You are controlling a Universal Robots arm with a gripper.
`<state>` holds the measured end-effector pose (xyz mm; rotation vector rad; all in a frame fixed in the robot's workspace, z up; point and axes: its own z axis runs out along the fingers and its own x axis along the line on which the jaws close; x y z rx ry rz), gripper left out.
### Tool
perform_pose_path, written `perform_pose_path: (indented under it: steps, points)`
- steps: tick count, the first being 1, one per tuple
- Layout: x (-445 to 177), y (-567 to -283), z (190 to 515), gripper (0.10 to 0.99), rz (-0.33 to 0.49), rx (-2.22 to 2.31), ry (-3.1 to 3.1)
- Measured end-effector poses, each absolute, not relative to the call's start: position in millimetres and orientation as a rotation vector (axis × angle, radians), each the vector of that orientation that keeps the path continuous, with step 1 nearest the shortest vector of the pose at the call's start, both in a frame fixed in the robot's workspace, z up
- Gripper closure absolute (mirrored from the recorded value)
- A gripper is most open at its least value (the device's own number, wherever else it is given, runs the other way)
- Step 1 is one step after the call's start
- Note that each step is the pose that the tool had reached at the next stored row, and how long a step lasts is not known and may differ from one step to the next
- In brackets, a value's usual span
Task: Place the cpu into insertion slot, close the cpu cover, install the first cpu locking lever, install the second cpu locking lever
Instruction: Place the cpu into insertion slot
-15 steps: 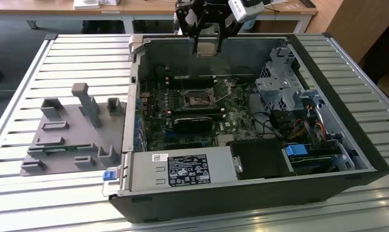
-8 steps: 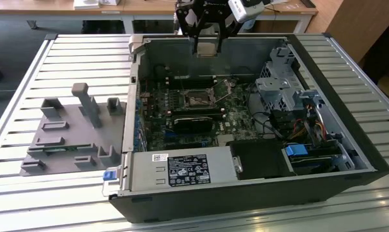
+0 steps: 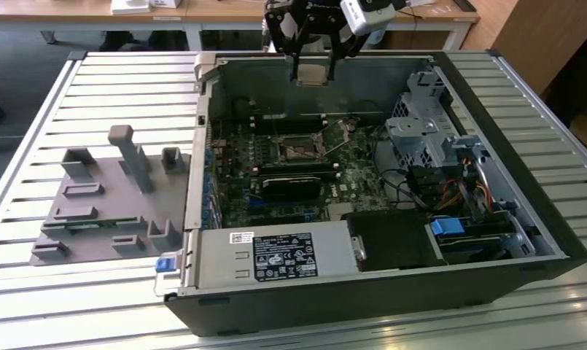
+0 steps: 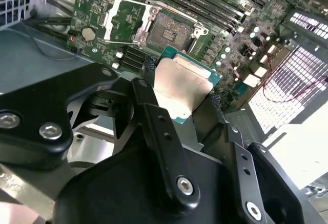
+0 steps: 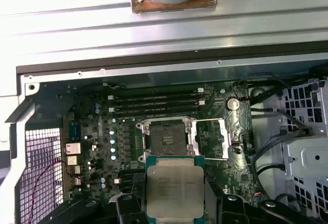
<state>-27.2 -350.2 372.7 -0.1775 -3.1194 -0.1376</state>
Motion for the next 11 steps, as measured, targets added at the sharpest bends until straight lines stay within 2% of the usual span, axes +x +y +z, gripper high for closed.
perform_pose_path:
  steps: [11]
  points:
    - [-27.1, -350.1, 372.5, 0.545, -0.134, -0.361, -3.109]
